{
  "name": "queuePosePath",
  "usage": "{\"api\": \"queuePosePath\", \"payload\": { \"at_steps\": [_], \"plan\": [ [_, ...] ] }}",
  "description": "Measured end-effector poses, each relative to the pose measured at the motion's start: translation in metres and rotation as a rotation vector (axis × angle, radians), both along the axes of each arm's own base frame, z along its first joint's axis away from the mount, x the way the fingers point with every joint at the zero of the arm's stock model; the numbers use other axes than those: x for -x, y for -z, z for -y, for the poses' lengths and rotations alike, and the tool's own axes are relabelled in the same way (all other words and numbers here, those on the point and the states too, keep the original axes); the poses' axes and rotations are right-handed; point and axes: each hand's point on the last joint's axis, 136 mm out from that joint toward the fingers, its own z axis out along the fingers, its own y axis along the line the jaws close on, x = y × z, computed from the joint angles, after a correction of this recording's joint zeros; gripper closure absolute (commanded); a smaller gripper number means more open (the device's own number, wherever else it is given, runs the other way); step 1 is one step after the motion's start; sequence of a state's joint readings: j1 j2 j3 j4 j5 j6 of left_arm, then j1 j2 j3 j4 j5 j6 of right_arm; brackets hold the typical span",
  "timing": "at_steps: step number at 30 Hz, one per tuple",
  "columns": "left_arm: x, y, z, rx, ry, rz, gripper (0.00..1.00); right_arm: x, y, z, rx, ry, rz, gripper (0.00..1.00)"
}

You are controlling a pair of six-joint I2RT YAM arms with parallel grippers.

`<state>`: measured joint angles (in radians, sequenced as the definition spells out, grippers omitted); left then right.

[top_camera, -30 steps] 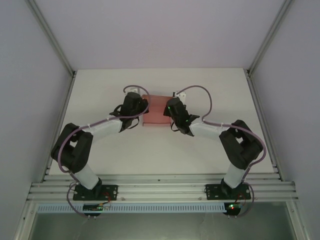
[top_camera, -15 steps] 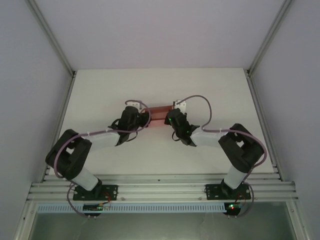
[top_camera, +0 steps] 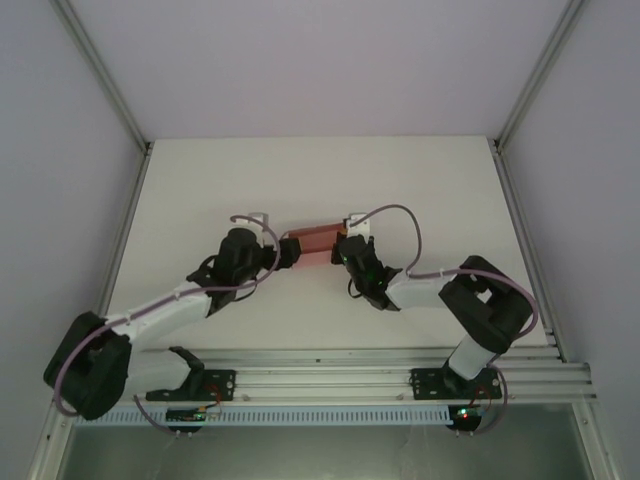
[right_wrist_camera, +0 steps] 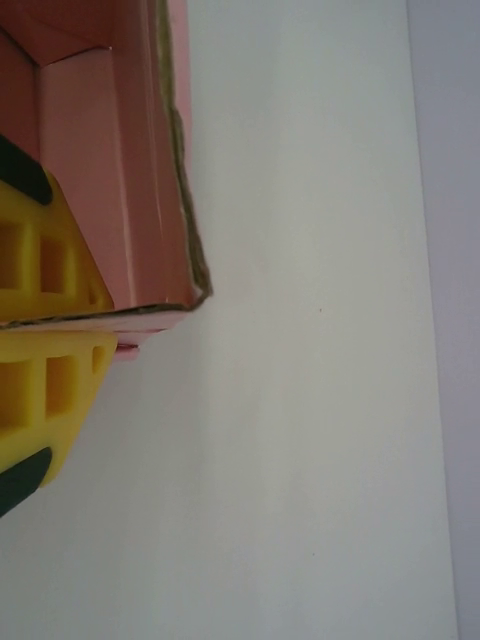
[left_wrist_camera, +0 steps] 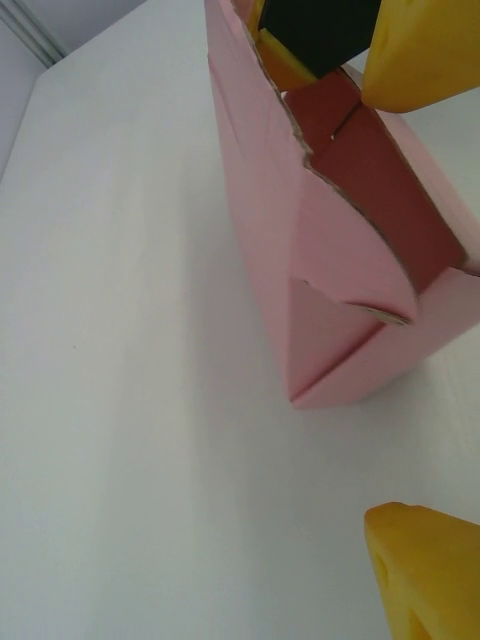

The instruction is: Assemble paper box

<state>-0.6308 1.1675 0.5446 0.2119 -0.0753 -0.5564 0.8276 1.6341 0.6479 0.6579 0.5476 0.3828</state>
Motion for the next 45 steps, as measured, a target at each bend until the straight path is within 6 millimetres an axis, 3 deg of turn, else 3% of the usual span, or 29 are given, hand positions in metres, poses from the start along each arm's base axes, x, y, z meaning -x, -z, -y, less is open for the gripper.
{"api": "queuePosePath", "payload": {
  "at_steps": [10, 18, 22, 30, 34, 39, 45],
  "plan": [
    [0.029, -0.019, -0.027, 0.036, -0.074, -0.072, 0.0, 0.005, 0.0, -0.003, 0.03, -0.025, 0.008, 0.99],
    [0.01, -0.04, -0.052, 0.144, -0.231, -0.181, 0.0, 0.016, 0.001, -0.003, 0.041, -0.051, 0.018, 0.98],
    [-0.003, -0.018, -0.056, 0.188, -0.272, -0.295, 0.01, 0.019, 0.002, -0.004, 0.043, -0.061, 0.025, 0.97],
    [-0.018, 0.031, -0.015, 0.261, -0.184, -0.51, 0.0, 0.031, 0.002, -0.013, 0.059, -0.083, 0.054, 0.94],
    [-0.018, 0.049, -0.005, 0.286, -0.165, -0.576, 0.05, 0.039, 0.003, -0.016, 0.089, -0.09, 0.075, 0.87],
    [-0.015, 0.052, -0.001, 0.32, -0.144, -0.581, 0.13, 0.048, 0.012, -0.019, 0.15, -0.11, 0.048, 0.8],
    [0.004, 0.076, -0.002, 0.32, -0.141, -0.633, 0.25, 0.054, 0.021, -0.018, 0.22, -0.109, -0.024, 0.76]
  ]
}}
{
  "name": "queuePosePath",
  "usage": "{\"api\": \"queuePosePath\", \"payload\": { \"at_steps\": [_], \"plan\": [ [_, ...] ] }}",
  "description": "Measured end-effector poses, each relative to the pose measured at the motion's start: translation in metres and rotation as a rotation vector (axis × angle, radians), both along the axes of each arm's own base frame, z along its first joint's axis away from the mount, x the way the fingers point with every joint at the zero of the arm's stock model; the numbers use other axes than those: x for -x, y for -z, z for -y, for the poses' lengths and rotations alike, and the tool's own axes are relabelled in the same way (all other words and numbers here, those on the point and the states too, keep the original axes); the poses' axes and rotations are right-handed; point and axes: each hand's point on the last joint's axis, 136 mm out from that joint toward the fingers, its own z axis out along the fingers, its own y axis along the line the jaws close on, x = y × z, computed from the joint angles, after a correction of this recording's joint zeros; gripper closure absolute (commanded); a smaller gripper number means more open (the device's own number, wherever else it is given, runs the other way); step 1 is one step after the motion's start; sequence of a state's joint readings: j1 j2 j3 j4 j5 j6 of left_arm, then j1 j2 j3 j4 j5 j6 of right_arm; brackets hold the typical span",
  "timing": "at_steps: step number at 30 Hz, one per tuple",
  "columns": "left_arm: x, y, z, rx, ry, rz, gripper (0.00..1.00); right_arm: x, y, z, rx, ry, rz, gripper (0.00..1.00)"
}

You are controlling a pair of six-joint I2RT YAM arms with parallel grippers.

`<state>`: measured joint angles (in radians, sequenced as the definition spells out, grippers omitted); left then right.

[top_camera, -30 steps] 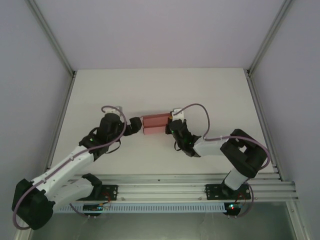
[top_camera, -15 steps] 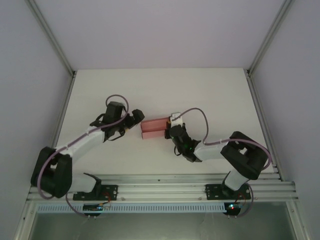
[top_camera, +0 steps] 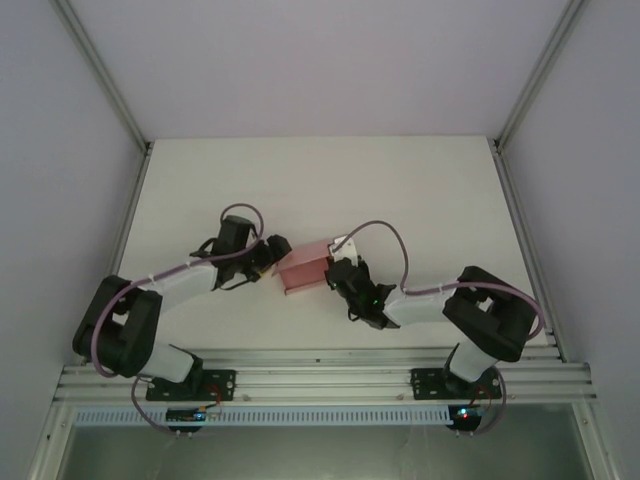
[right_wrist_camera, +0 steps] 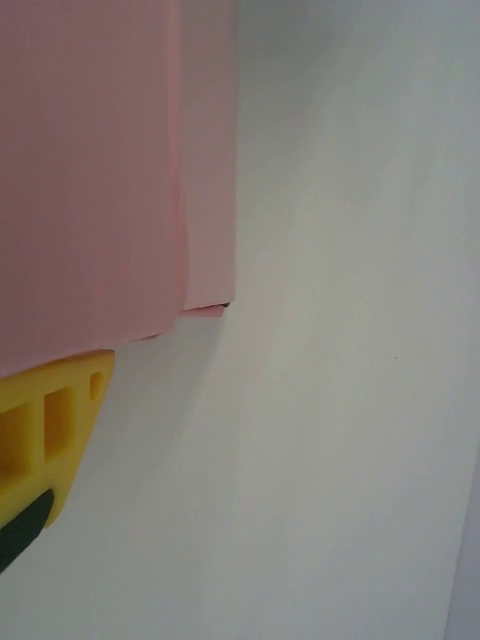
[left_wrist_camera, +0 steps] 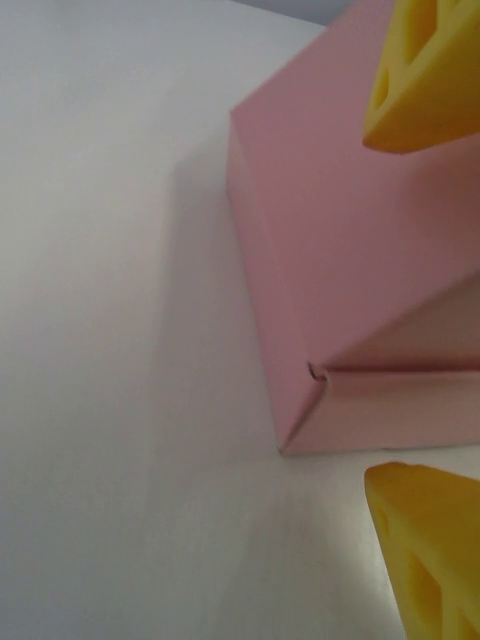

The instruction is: Assemble paper box

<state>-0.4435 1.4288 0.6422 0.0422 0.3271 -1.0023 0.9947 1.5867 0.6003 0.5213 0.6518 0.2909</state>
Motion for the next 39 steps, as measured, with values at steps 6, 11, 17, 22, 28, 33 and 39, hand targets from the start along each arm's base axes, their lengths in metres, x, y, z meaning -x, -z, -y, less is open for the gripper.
{"api": "queuePosePath", "payload": {
  "at_steps": [6, 11, 17, 22, 28, 33, 39],
  "plan": [
    [0.005, 0.001, 0.006, -0.003, 0.028, 0.01, 0.32, 0.013, 0.002, 0.011, 0.008, 0.021, -0.07, 0.65],
    [0.003, 0.008, 0.007, -0.01, 0.034, 0.01, 0.37, 0.027, 0.008, 0.029, 0.013, 0.06, -0.154, 0.55],
    [0.001, 0.015, 0.008, -0.017, 0.047, 0.016, 0.43, 0.054, 0.016, 0.059, 0.017, 0.09, -0.253, 0.38],
    [-0.002, 0.016, 0.01, -0.024, 0.067, 0.039, 0.45, 0.072, 0.011, 0.082, -0.018, 0.107, -0.299, 0.2],
    [-0.004, 0.018, 0.011, -0.035, 0.095, 0.073, 0.57, 0.065, -0.007, 0.101, -0.164, 0.14, -0.342, 0.0],
    [-0.007, 0.019, 0.017, -0.021, 0.129, 0.105, 0.64, 0.056, -0.015, 0.11, -0.297, 0.143, -0.405, 0.0],
    [-0.011, 0.019, 0.02, 0.033, 0.153, 0.145, 0.74, 0.043, -0.016, 0.104, -0.41, 0.125, -0.522, 0.0]
  ]
}}
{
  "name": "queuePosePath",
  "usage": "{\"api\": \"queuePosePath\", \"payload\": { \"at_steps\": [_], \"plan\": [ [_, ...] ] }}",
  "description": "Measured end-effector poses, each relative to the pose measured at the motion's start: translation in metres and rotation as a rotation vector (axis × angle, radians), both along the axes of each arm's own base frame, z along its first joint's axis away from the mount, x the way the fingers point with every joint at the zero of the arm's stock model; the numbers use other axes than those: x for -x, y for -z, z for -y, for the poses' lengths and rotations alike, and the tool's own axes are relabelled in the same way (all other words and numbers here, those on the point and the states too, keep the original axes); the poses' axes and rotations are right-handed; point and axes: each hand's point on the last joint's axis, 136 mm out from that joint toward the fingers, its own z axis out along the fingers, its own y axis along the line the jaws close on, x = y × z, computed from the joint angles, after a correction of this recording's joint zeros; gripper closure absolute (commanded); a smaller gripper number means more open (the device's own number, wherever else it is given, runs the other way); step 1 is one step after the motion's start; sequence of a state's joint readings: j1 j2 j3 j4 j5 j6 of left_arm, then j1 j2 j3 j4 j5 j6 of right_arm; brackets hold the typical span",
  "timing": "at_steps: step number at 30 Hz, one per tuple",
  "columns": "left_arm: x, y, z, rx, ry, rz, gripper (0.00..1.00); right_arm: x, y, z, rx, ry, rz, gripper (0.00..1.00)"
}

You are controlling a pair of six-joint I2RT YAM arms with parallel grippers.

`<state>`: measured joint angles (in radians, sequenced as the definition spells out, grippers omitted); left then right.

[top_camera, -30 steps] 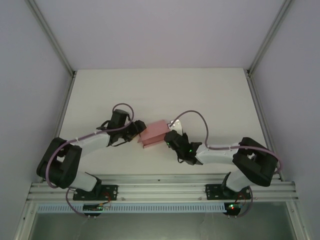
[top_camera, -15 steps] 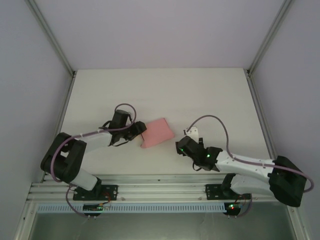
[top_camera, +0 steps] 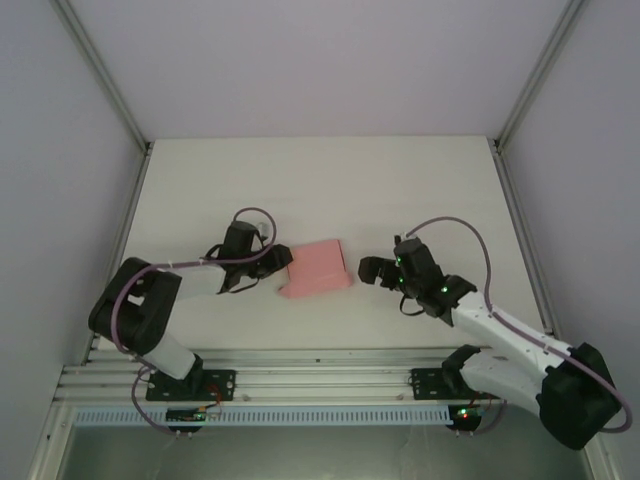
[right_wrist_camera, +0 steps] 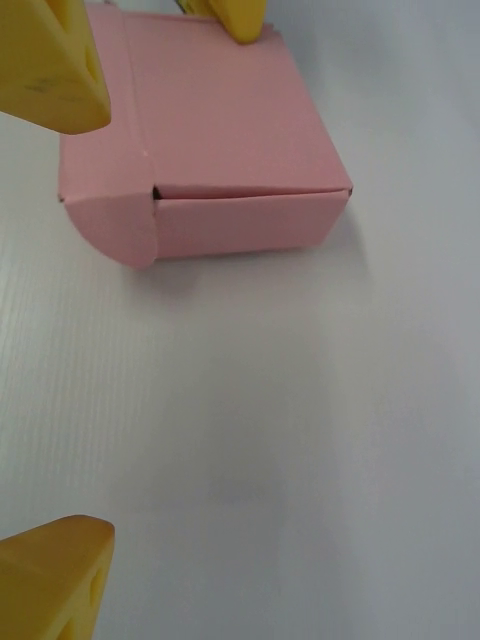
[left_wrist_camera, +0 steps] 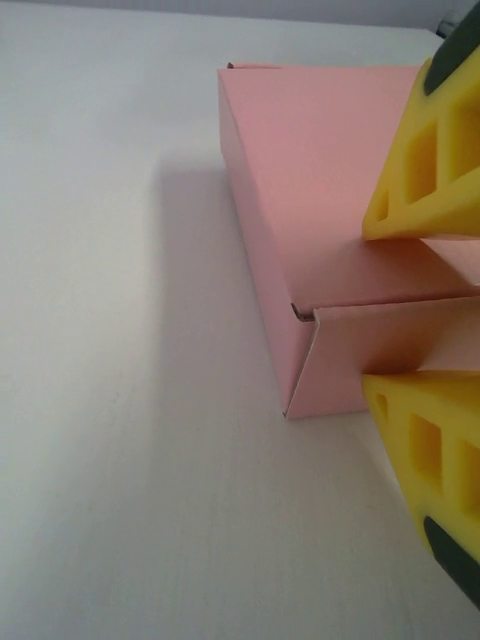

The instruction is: Assemble paper box

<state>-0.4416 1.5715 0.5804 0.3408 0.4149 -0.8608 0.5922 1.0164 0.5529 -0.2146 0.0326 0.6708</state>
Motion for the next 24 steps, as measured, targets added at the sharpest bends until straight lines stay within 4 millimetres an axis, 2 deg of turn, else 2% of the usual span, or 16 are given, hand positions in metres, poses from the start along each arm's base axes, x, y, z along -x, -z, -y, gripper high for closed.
{"api": "queuePosePath", "payload": {
  "at_steps": [3, 12, 19, 24],
  "plan": [
    [-0.002, 0.0, 0.0, 0.046, 0.006, 0.011, 0.79, -0.008, 0.005, -0.007, -0.05, -0.014, -0.074, 0.0],
    [-0.004, 0.002, -0.003, 0.196, 0.004, 0.024, 0.8, -0.023, 0.023, -0.049, -0.197, -0.146, -0.266, 0.0],
    [-0.004, 0.001, -0.003, 0.213, 0.001, 0.029, 0.81, -0.032, 0.028, -0.079, -0.327, -0.267, -0.321, 0.02],
    [-0.004, 0.0, -0.003, 0.214, 0.001, 0.031, 0.8, -0.04, 0.035, -0.095, -0.388, -0.313, -0.351, 0.15]
  ]
}}
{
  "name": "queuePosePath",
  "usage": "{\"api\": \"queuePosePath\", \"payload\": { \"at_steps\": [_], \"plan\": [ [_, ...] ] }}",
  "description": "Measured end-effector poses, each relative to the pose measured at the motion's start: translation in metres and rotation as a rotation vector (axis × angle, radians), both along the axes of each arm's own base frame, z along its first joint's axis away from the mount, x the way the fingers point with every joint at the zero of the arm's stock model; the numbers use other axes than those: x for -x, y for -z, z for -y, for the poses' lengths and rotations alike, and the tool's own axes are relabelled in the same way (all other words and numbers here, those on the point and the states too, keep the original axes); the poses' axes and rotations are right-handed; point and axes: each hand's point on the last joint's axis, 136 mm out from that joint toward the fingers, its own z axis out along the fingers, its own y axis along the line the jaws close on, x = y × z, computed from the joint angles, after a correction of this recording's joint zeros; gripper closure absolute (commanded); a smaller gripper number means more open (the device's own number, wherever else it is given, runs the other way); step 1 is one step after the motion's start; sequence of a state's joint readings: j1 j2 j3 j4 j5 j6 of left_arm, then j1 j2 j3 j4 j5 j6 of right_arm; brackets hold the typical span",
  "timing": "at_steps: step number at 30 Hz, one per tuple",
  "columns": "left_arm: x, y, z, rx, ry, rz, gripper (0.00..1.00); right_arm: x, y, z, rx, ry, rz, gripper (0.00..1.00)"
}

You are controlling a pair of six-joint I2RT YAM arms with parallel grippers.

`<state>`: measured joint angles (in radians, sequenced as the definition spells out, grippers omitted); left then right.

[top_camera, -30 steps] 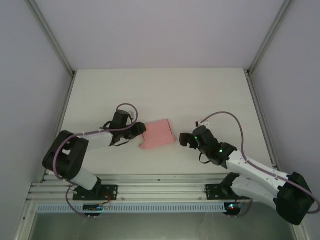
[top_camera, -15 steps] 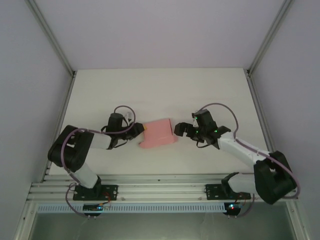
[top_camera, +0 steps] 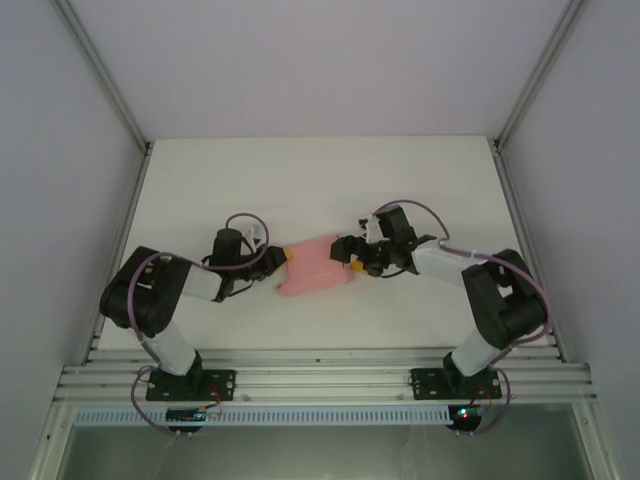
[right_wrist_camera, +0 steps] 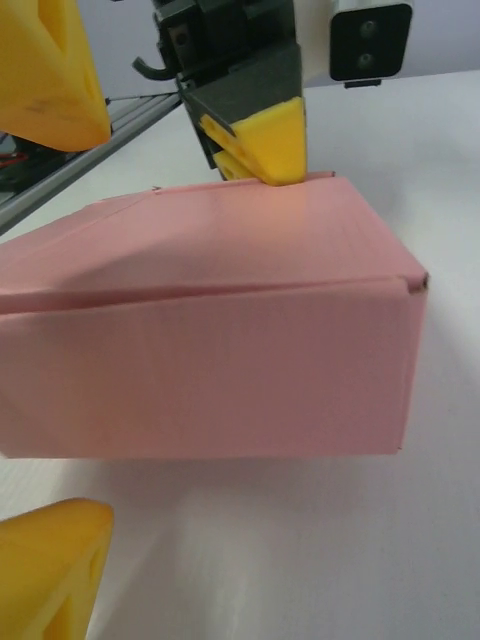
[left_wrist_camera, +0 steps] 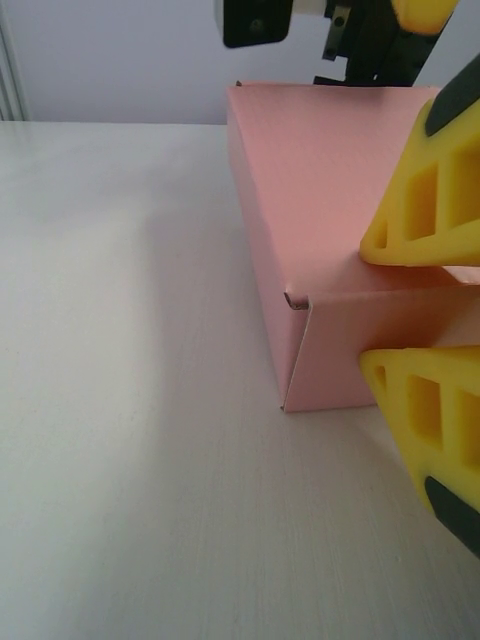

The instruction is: Assemble paper box

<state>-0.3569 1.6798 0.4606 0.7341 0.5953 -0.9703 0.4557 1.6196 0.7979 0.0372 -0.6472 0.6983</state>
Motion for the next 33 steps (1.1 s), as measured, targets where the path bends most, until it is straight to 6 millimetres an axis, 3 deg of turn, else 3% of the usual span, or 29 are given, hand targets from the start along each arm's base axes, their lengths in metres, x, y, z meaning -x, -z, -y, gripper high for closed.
{"api": "queuePosePath", "payload": {
  "at_steps": [2, 7, 10, 13, 16, 21, 27, 33],
  "plan": [
    [0.0, 0.0, 0.0, 0.001, 0.0, 0.001, 0.8, -0.001, 0.005, -0.005, -0.025, -0.011, -0.018, 0.17],
    [0.001, 0.0, -0.001, 0.005, 0.003, 0.003, 0.79, -0.007, 0.008, -0.019, -0.121, -0.013, -0.06, 0.4],
    [-0.001, -0.001, -0.003, 0.005, -0.004, 0.005, 0.78, -0.011, 0.002, -0.021, -0.182, 0.006, -0.061, 0.46],
    [-0.002, -0.002, -0.004, -0.005, -0.007, 0.015, 0.7, -0.013, -0.003, -0.021, -0.224, 0.02, -0.061, 0.49],
    [-0.001, -0.006, -0.006, -0.032, -0.004, 0.028, 0.52, -0.013, -0.004, -0.021, -0.238, 0.03, -0.065, 0.51],
    [-0.003, -0.029, -0.014, -0.11, -0.009, 0.09, 0.0, -0.014, -0.016, -0.012, -0.259, 0.062, -0.057, 0.52],
    [-0.011, -0.086, -0.028, -0.225, -0.044, 0.276, 0.0, -0.016, -0.03, -0.002, -0.261, 0.101, -0.063, 0.56],
    [0.007, -0.12, -0.019, -0.382, 0.047, 0.472, 0.0, -0.013, -0.02, 0.011, -0.215, 0.149, -0.173, 0.57]
  ]
}}
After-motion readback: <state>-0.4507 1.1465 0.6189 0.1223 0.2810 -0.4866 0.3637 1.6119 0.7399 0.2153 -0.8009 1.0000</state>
